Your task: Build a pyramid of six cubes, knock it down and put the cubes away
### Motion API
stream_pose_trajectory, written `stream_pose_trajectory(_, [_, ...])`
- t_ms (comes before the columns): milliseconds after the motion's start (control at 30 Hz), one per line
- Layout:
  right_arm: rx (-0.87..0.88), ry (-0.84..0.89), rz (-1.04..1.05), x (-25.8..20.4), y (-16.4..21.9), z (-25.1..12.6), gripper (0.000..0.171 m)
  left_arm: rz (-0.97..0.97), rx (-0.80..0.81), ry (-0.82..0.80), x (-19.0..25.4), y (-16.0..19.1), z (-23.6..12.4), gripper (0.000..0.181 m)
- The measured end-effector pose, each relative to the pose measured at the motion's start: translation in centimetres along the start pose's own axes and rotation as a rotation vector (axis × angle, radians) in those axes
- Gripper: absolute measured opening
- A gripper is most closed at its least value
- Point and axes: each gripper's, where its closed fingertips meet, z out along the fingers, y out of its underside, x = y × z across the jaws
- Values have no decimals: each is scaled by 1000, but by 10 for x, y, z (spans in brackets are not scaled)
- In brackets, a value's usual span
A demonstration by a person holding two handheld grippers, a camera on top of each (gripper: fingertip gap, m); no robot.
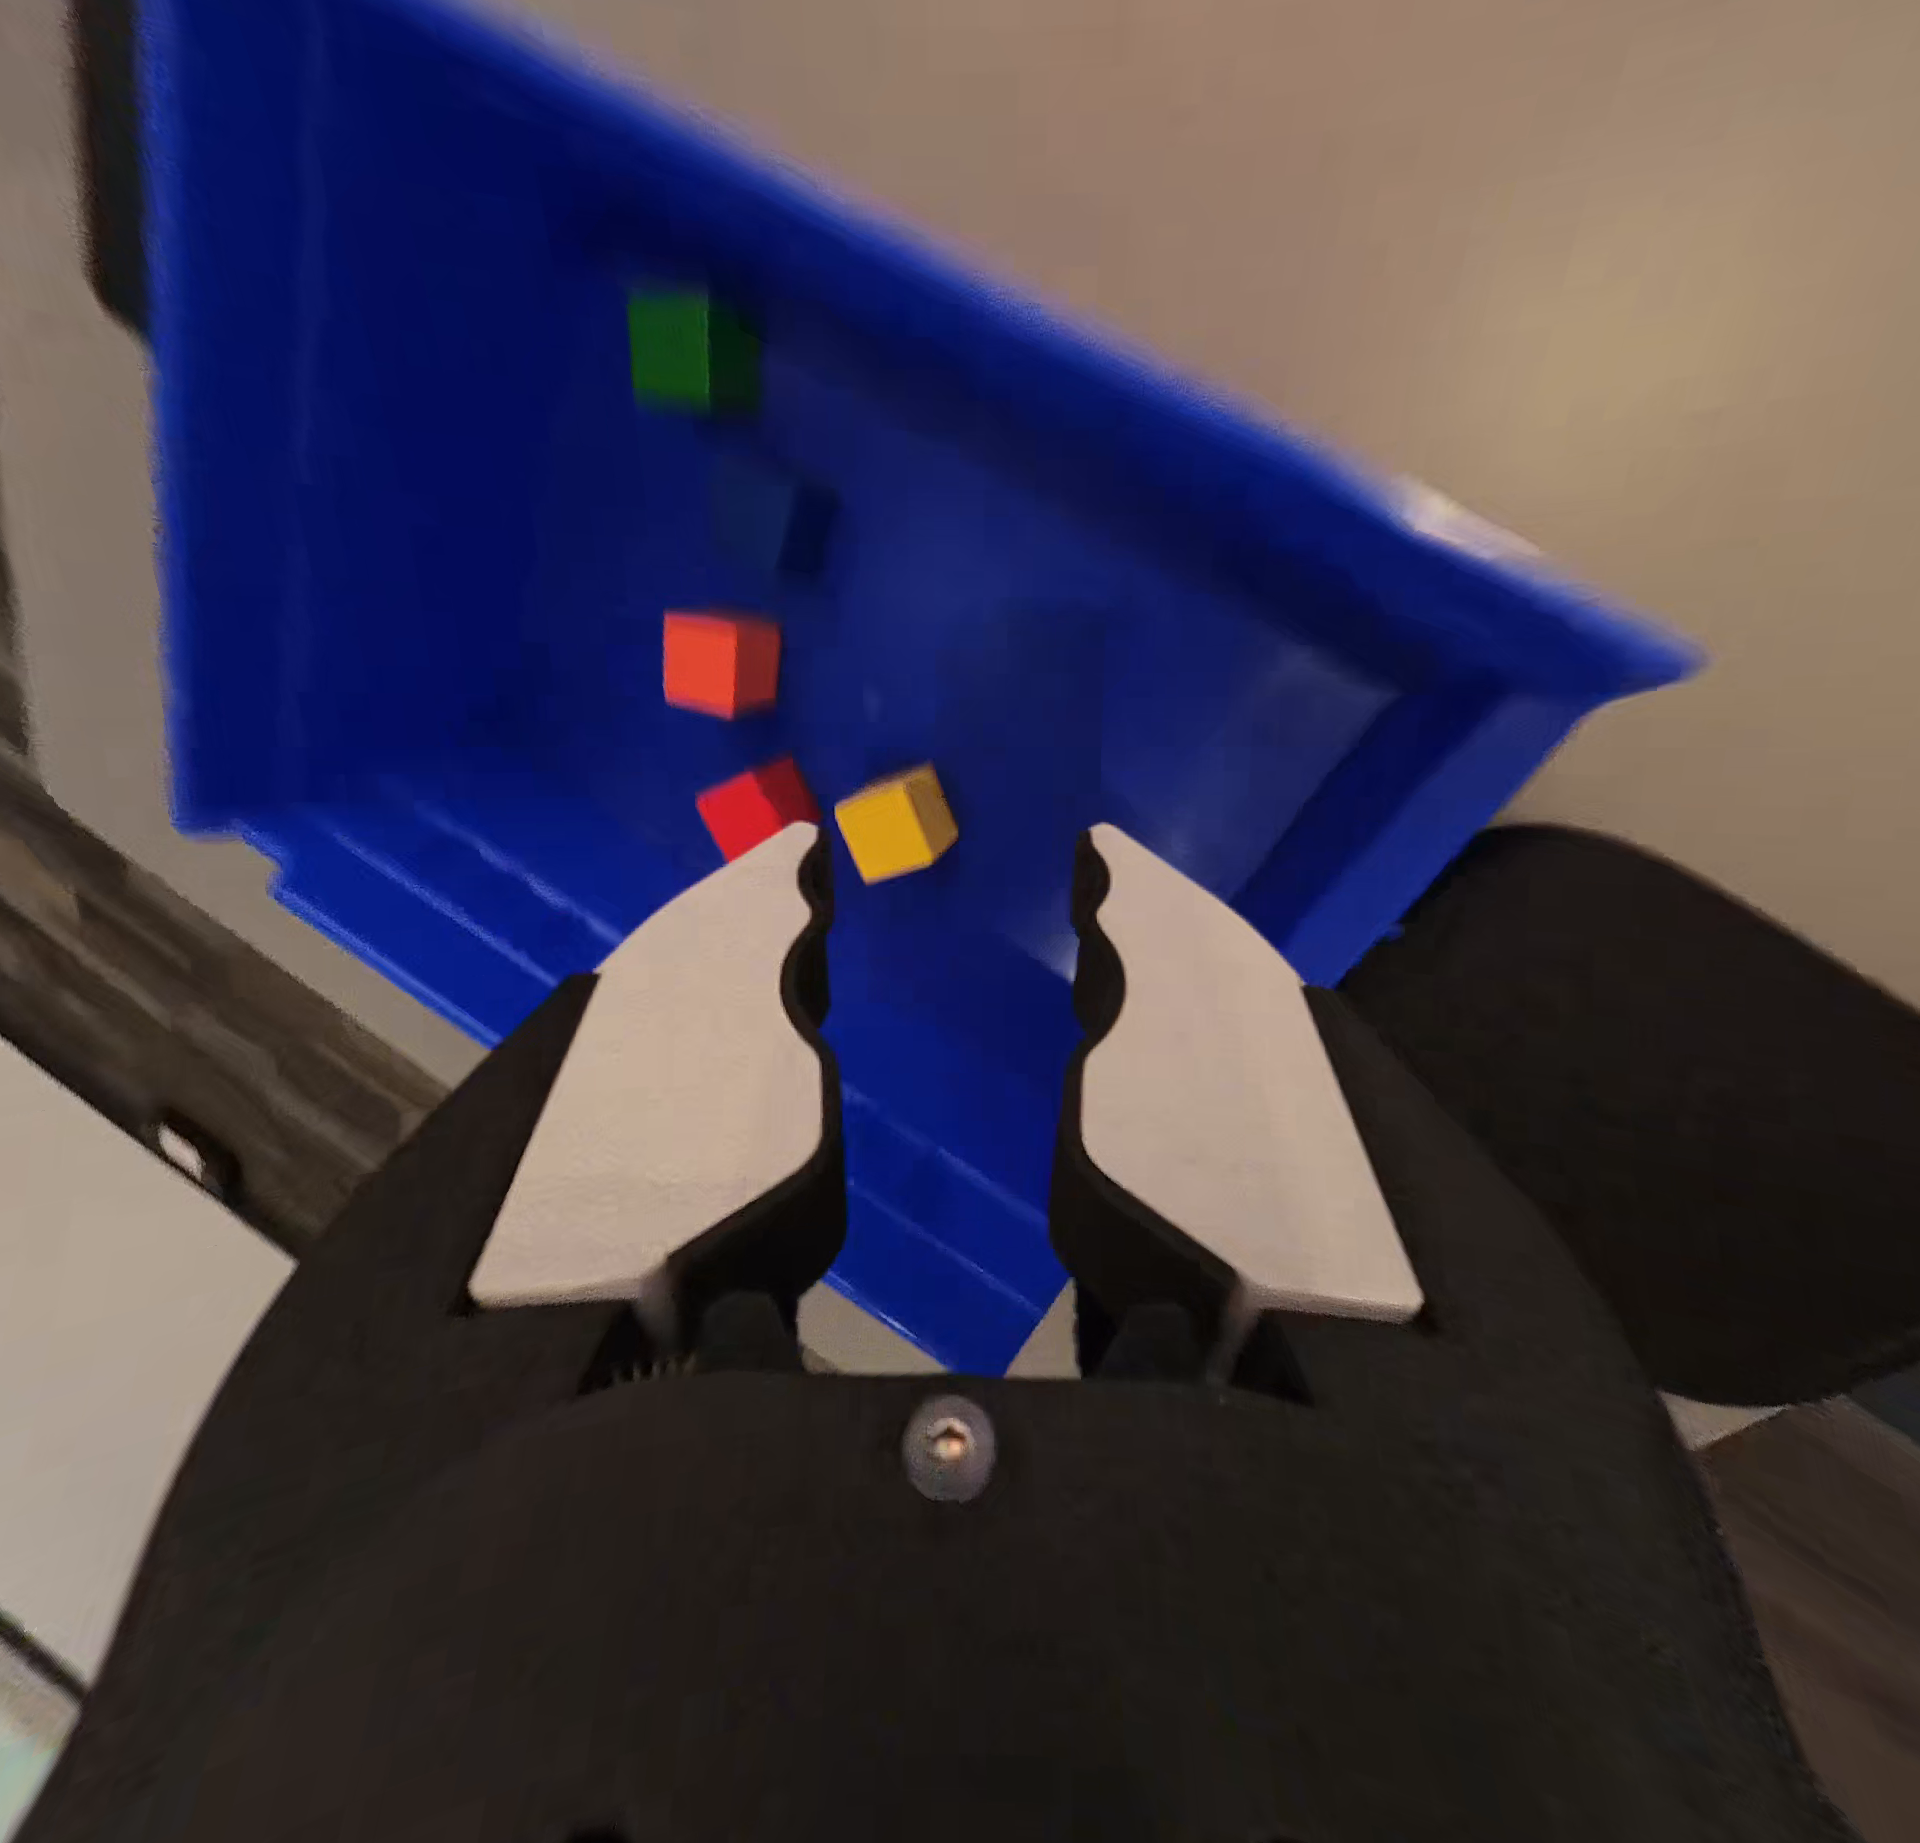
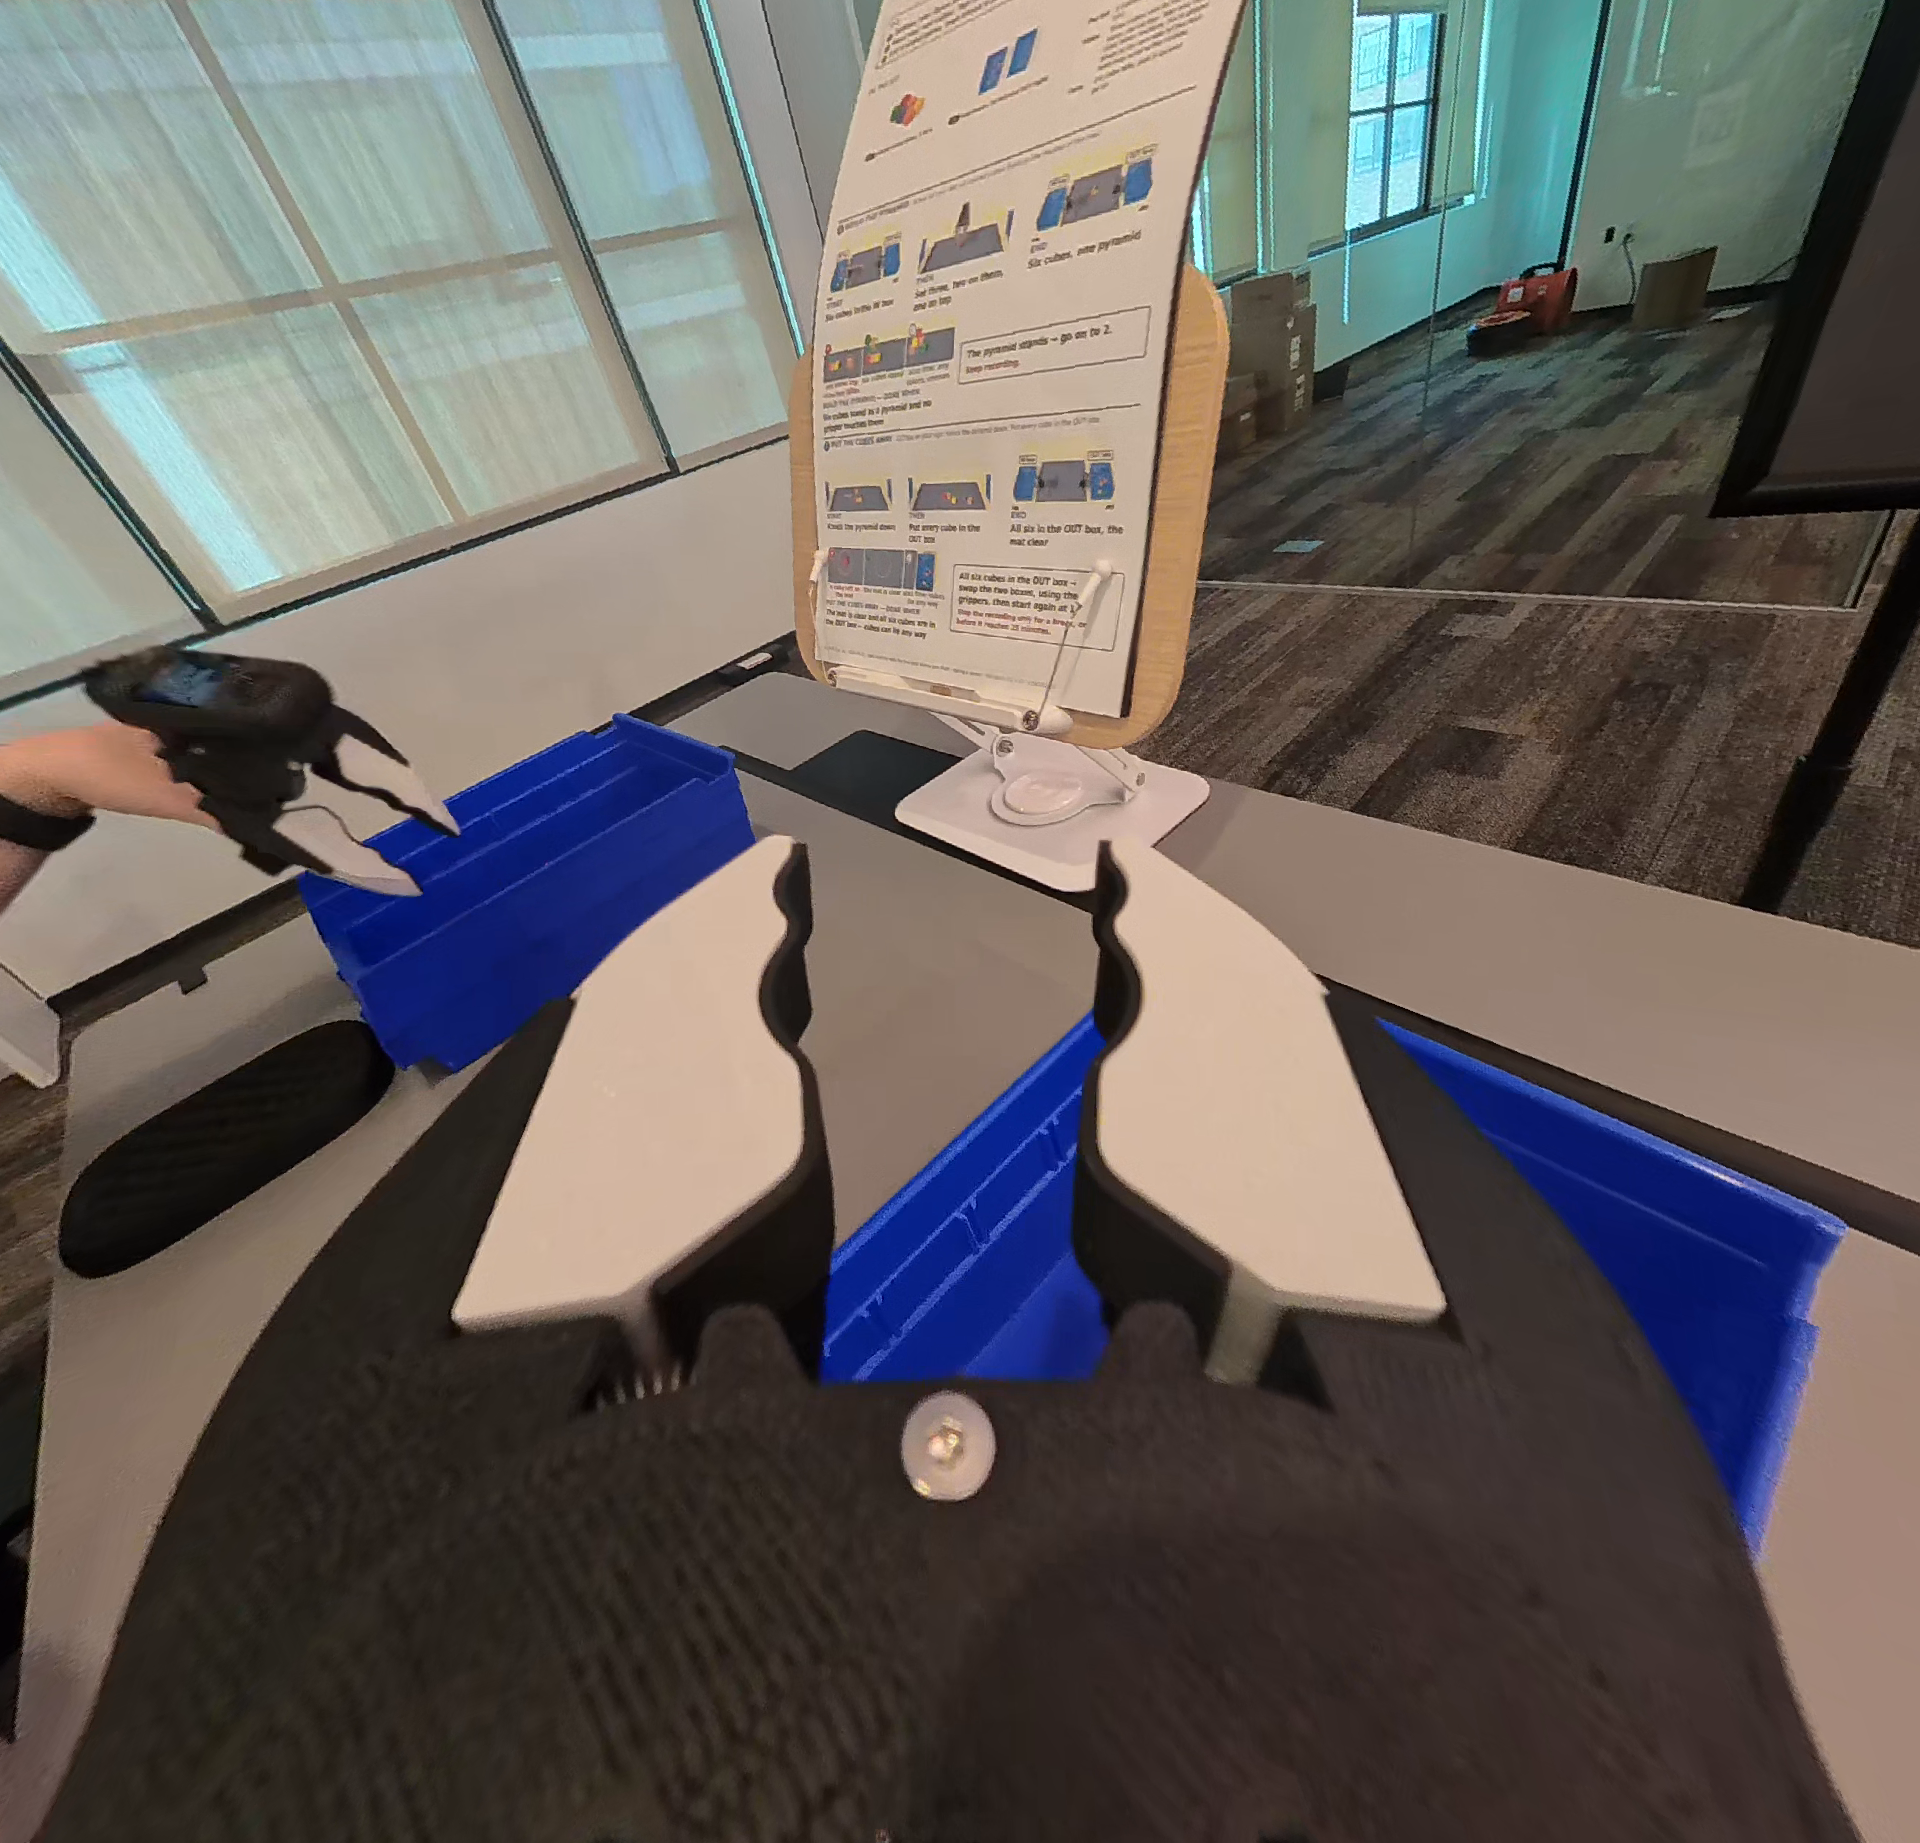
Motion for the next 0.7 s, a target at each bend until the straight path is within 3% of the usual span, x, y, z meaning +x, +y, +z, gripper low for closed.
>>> stream_pose_trajectory(100, [-7, 6, -26, -2, 1, 3, 53, -74, -66, -1, -11, 30, 31, 46])
stream_pose_trajectory(300, [-34, 7, -20, -2, 7, 7, 53, -168, -107, 40, -18, 41, 73, 44])
stream_pose_trajectory(700, [-50, 24, 2, 10, 12, 2, 53, -255, -228, 88, -22, 58, 102, 30])
